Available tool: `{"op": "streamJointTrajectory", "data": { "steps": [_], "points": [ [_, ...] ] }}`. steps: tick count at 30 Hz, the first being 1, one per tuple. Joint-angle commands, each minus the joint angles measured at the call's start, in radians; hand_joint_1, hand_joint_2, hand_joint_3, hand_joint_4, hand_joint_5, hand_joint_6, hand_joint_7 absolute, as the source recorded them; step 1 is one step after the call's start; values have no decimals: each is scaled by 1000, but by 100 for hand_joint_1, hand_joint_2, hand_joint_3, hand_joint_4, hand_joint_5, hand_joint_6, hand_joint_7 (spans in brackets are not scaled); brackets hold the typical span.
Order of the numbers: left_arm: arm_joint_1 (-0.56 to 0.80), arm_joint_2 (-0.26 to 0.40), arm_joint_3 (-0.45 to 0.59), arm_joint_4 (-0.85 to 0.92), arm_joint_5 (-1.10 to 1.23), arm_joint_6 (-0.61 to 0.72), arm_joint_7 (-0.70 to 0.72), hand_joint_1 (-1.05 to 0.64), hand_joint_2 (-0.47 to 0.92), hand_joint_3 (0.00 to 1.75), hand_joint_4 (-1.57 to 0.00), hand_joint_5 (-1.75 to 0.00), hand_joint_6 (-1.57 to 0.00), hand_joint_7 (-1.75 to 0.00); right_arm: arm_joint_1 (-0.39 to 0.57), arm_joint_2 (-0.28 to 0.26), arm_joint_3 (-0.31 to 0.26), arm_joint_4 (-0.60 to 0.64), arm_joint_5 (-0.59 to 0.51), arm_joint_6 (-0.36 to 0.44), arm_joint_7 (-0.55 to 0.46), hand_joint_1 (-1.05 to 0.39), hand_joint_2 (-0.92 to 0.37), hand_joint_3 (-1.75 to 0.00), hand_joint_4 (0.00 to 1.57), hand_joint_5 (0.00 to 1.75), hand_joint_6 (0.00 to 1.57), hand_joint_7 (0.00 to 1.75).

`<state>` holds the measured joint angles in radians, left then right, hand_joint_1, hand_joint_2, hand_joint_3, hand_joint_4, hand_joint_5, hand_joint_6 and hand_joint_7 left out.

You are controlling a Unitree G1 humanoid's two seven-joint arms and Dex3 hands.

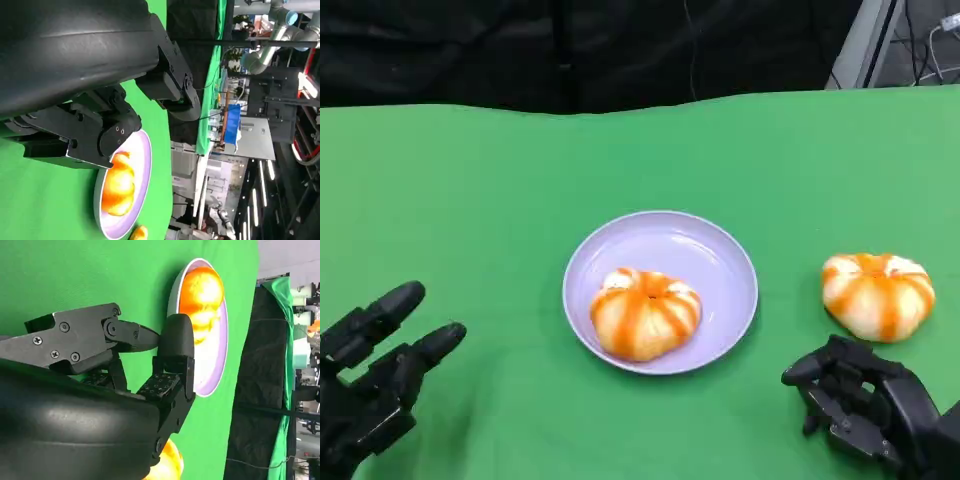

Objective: Grasp the bread from the table and place it into the plate.

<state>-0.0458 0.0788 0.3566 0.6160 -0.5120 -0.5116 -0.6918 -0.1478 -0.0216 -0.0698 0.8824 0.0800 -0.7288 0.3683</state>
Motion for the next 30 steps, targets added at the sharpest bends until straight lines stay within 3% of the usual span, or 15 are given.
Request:
{"op": "streamJointTrajectory", "data": {
  "steps": [1, 4, 16, 17, 18, 19, 22, 28, 29, 30],
  "points": [
    [-13, 19, 10, 28, 31, -22, 32, 16, 74, 89, -99, -3, -83, -2, 8, -19, -8, 9, 7, 1, -2, -29, -92, -44, 65, 175, 74, 111],
    [-19, 20, 9, 50, 64, -53, 63, 12, 73, 83, -109, -5, -90, -2, 7, -20, -8, 13, 4, -7, -4, -30, -92, -44, 65, 175, 74, 111],
    [-28, 22, 5, 69, 111, -102, 96, 11, 73, 81, -112, -3, -91, -1, 7, -19, -7, 14, 4, -6, -6, -30, -92, -44, 66, 175, 74, 111],
    [-32, 24, 1, 76, 141, -133, 119, 11, 75, 82, -107, -74, -102, -41, 7, -19, -7, 12, 4, -4, -7, -29, -92, -44, 66, 175, 74, 111],
    [-34, 26, -3, 83, 163, -155, 137, 11, 75, 82, -99, -110, -99, -68, 7, -19, -7, 12, 4, -3, -7, -29, -92, -44, 66, 175, 74, 110],
    [-37, 27, -5, 89, 176, -169, 148, 11, 76, 82, -94, -132, -97, -86, 7, -19, -7, 11, 4, -2, -8, -28, -92, -44, 66, 175, 74, 110],
    [-40, 27, -8, 99, 183, -183, 158, 11, 76, 82, -90, -146, -94, -98, 7, -19, -7, 11, 4, -2, -8, -28, -92, -44, 66, 175, 75, 110],
    [-43, 30, -13, 109, 183, -193, 163, 11, 76, 82, -90, -148, -93, -101, 7, -19, -7, 11, 4, -2, -8, -28, -92, -44, 66, 175, 75, 109],
    [-43, 32, -13, 115, 189, -194, 170, 11, 77, 81, -90, -150, -93, -106, 6, -19, -8, 12, 8, 0, -3, -28, -92, -44, 66, 175, 75, 109],
    [-44, 33, -14, 119, 194, -195, 175, 9, 81, 76, -90, -156, -90, -122, 6, -19, -9, 13, 11, 1, 2, -28, -92, -44, 66, 175, 75, 109]
  ]
}}
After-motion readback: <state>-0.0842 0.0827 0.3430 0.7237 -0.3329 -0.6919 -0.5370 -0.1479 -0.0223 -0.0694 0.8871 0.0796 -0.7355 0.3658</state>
